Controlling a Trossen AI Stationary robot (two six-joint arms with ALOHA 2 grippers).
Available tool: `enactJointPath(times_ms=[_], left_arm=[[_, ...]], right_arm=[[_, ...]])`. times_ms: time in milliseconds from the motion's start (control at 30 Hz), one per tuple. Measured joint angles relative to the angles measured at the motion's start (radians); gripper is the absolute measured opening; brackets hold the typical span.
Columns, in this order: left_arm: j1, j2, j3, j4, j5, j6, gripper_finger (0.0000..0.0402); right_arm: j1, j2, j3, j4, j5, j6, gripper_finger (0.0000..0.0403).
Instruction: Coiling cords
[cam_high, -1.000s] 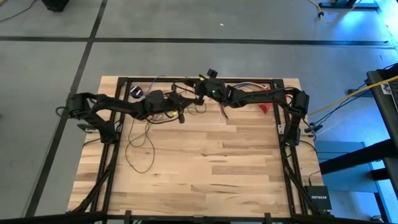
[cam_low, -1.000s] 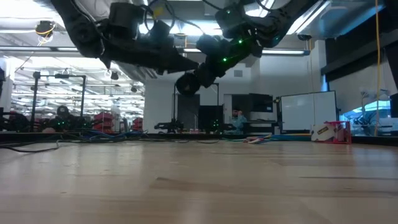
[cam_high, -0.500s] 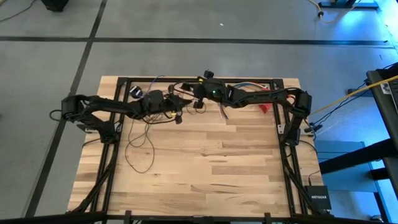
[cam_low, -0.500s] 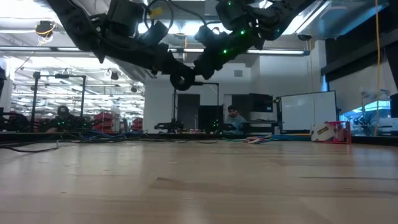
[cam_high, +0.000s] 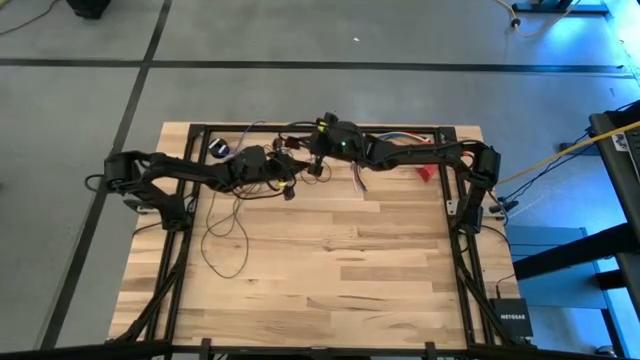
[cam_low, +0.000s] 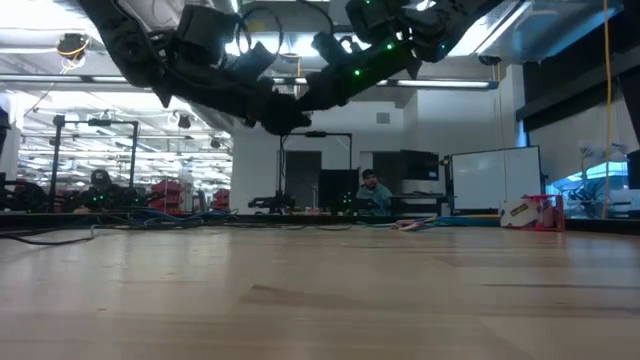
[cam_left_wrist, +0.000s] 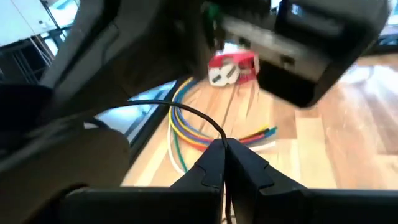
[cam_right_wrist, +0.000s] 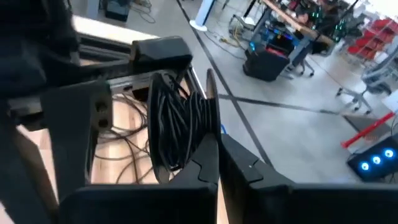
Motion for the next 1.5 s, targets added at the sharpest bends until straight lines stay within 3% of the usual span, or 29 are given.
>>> enactJointPath(times_ms=[167, 467, 733, 900, 1167, 1500], left_arm=[[0.016, 0.045, 0.0, -0.029, -0.025, 0.007, 0.0002], [0.05, 0.04, 0.0, -0.099, -0.161, 0.086, 0.001], [0.055, -0.047, 0.001, -0.22, -0.291, 0.209, 0.0003], [0.055, -0.129, 0.002, -0.313, -0.295, 0.233, 0.0002], [0.059, -0.251, 0.001, -0.451, -0.223, 0.22, 0.0001], [0.06, -0.391, 0.0, -0.452, -0.158, 0.101, 0.0001]], right_arm=[[0.009, -0.018, 0.007, -0.035, 0.016, 0.012, 0.0003], [0.057, -0.133, 0.01, -0.145, 0.004, 0.028, 0.0003], [0.098, -0.212, 0.01, -0.344, 0.082, -0.003, 0.0003], [0.106, -0.225, 0.01, -0.432, 0.195, -0.039, 0.0003], [0.104, -0.221, 0.01, -0.509, 0.202, -0.06, 0.0003], [0.103, -0.13, 0.01, -0.461, 0.198, -0.06, 0.0003]])
